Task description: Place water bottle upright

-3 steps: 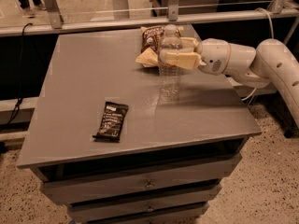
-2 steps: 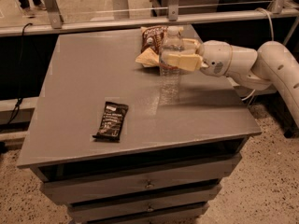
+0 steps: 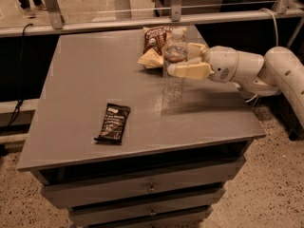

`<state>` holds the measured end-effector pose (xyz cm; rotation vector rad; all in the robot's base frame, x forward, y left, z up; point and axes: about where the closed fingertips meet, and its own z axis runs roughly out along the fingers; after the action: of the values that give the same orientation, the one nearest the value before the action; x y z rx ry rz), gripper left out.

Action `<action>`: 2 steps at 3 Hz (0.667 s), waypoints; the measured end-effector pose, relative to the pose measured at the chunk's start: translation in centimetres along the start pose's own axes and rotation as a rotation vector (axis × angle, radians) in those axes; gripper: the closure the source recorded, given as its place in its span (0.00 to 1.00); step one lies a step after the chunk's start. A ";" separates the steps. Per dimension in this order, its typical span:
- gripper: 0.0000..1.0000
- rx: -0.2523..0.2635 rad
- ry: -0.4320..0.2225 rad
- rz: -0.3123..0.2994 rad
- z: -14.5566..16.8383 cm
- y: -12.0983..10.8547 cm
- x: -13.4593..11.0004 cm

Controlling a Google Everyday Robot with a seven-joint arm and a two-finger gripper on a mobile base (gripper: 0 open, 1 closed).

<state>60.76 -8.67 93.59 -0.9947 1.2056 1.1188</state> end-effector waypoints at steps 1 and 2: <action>0.00 0.001 0.006 -0.001 -0.2 0.1 0.1; 0.00 0.010 0.079 -0.018 -2.0 0.1 0.3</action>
Offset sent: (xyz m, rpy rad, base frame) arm -0.0088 -0.0566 -0.0126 -0.2091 -0.0032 -0.0416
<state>60.32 -10.55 93.10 -1.0480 1.2619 1.0669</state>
